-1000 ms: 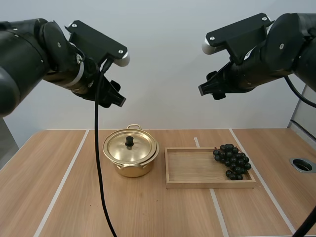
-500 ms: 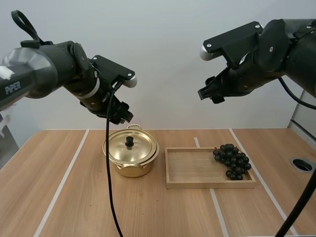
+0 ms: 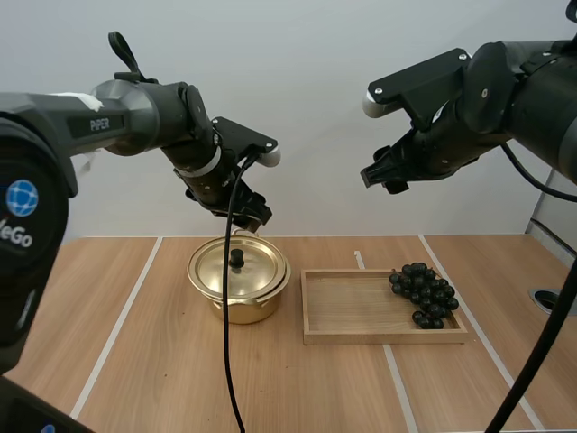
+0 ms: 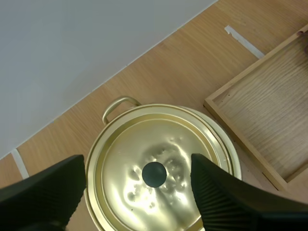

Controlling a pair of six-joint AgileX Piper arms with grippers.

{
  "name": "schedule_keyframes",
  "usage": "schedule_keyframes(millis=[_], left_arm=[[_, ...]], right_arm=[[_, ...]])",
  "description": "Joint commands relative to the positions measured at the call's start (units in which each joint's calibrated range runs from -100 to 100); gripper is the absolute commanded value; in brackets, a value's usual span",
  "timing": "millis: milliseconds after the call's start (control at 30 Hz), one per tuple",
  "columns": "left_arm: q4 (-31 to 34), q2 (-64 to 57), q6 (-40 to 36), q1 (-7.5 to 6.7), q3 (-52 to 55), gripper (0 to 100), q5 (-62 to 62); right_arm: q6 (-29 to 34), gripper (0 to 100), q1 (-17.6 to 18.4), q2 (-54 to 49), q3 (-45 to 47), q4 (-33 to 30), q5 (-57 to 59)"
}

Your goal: Open the pot, put the grape inside, and close it

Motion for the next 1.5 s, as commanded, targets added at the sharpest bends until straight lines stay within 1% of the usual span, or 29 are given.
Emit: schedule_keyframes(millis=[0,500,667,733,1100,1300,1467], left_arm=[[0.3,2.3,-0.6,-0.32,-0.7,100,0.8],[0.7,9.9,-1.5,-0.32,-0.7,100,-0.4],[5.7,11.7,-4.6,-0.32,-0.7,100,-1.5],[6.4,12.1,-4.8,-0.32,-0.7,100,-1.5],[4.8,12.4,-4.6,-0.32,-0.7,100,-2.7],[4.8,15.3,-4.6,-0.32,-0.7,100,-1.5],[4.7,16.0,-4.6,-0.32,-0.7,100,-3.0]], right_arm=[[-0.2,100,0.0,-0.3,-0.5,-0.4,-0.6],[-0.5,100,0.0,-0.3,-0.5,-0.4,-0.9],[-0.5,100,0.0,-0.3,-0.5,-0.4,-0.9],[-0.5,100,0.0,-0.3,-0.5,-0.4,-0.9],[-0.6,100,0.0,-0.3,-0.5,-0.4,-1.3],[-0.6,100,0.0,-0.3,-0.5,-0.4,-1.3],[-0.6,100,0.0,-0.3,-0.5,-0.4,-1.3]])
